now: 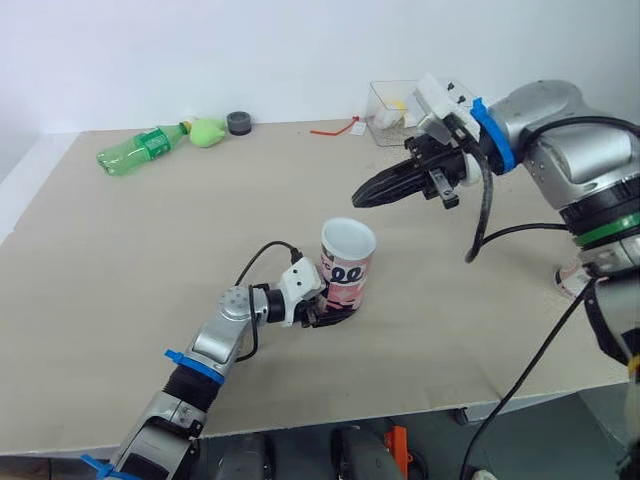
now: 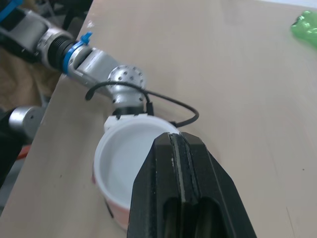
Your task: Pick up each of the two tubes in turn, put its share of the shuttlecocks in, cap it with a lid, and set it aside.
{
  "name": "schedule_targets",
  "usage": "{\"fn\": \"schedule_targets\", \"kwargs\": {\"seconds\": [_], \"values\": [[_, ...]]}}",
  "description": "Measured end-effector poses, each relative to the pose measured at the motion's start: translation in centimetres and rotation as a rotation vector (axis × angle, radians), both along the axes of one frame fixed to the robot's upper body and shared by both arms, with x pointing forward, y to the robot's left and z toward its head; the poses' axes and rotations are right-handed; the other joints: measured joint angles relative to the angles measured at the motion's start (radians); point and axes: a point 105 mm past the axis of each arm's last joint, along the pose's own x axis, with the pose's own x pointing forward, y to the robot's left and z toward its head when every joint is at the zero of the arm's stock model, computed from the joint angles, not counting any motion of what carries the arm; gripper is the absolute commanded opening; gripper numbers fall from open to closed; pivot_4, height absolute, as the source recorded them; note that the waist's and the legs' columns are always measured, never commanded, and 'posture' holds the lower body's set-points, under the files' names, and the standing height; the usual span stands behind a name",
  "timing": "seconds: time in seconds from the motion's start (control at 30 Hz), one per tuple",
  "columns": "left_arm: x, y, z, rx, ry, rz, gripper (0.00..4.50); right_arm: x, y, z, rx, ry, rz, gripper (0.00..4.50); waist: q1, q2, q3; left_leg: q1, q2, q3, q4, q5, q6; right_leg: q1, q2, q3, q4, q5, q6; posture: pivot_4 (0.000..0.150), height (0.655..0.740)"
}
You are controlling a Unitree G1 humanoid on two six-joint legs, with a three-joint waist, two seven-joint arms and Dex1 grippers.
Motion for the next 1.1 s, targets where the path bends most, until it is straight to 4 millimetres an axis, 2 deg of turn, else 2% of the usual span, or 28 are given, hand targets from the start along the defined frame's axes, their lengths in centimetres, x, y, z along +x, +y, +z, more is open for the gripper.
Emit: {"fn": "schedule_targets", "kwargs": {"seconds": [0.13, 0.33, 0.5, 0.67, 1.1], "values": [[0.0, 0.0, 0.0, -0.004, 0.005, 0.002, 3.01, -0.8, 1.5, -0.6, 0.005, 0.002, 0.029, 0.11, 0.0, 0.0, 0.0, 0.0, 0.0, -0.001, 0.001, 0.0, 0.0, 0.001, 0.003, -0.003, 0.0, 0.0, 0.0, 0.15, 0.74], [0.0, 0.0, 0.0, -0.007, 0.006, 0.006, 3.01, -1.0, 2.5, -3.4, -0.04, 0.023, 0.029, 0.11, 0.0, 0.0, 0.0, 0.0, -0.001, -0.001, 0.001, 0.0, 0.0, 0.001, 0.003, -0.002, 0.0, 0.0, 0.001, 0.15, 0.74], [0.0, 0.0, 0.0, -0.007, 0.007, 0.006, 3.01, -0.3, 2.1, -4.2, -0.067, 0.003, -0.009, 0.11, 0.0, 0.0, 0.0, 0.0, -0.001, -0.001, 0.001, 0.0, 0.0, 0.001, 0.003, -0.002, 0.0, 0.0, 0.001, 0.15, 0.74], [0.0, 0.0, 0.0, -0.006, 0.007, 0.008, 3.01, 0.0, 1.9, -4.1, -0.084, -0.023, -0.01, 0.11, 0.0, 0.0, 0.0, 0.0, -0.001, -0.001, 0.001, 0.0, 0.0, 0.001, 0.004, -0.002, 0.0, 0.0, 0.001, 0.15, 0.74], [0.1, 0.1, -0.1, -0.001, 0.008, 0.009, 3.01, -0.4, 1.0, -5.0, -0.154, -0.048, 0.024, 0.11, 0.0, 0.0, -0.001, 0.002, -0.001, -0.001, 0.001, 0.0, 0.0, 0.002, 0.004, -0.002, 0.0, 0.0, 0.001, 0.15, 0.74]]}}
